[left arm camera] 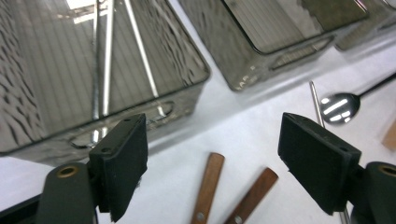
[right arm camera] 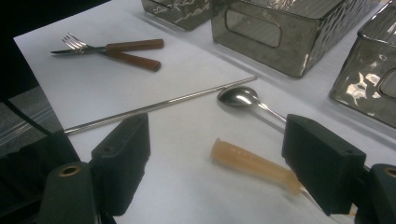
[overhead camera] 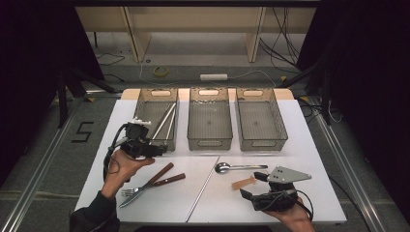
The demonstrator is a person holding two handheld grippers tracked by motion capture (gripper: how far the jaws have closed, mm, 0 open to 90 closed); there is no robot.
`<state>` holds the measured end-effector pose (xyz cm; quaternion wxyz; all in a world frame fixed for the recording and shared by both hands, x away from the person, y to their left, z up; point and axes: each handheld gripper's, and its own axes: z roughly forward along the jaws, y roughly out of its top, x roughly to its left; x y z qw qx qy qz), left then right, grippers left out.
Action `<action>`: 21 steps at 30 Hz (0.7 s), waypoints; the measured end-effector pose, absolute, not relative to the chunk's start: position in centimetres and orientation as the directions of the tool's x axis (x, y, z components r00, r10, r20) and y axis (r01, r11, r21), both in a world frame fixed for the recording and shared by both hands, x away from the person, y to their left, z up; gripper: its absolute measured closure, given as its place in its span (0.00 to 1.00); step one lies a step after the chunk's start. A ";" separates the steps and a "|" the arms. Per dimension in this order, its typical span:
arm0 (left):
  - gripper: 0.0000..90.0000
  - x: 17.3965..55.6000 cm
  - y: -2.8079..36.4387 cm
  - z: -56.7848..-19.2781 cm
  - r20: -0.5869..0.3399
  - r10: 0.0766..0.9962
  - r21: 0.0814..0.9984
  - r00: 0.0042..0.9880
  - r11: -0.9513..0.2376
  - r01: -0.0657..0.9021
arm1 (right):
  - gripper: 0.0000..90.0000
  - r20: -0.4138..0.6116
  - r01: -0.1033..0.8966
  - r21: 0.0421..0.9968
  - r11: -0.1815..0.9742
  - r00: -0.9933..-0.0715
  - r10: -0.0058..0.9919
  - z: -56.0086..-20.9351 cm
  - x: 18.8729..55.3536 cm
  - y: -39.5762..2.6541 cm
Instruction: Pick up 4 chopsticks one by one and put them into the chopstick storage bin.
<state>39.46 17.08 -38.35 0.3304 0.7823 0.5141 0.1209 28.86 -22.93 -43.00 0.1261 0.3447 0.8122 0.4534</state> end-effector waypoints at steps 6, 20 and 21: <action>0.26 37.8 14.9 -39.2 -0.140 0.863 0.622 0.486 -0.305 0.721 | 0.27 0.106 0.447 0.823 0.351 -0.728 0.678 -43.0 28.8 -22.9; 0.26 33.8 11.8 -42.2 -0.154 0.832 0.561 0.533 -0.370 0.740 | 0.28 0.103 0.446 0.821 0.356 -0.730 0.676 -43.1 28.9 -22.8; 0.27 33.5 11.5 -42.3 -0.179 0.826 0.559 0.535 -0.363 0.746 | 0.28 0.101 0.445 0.820 0.358 -0.730 0.676 -43.1 28.9 -22.8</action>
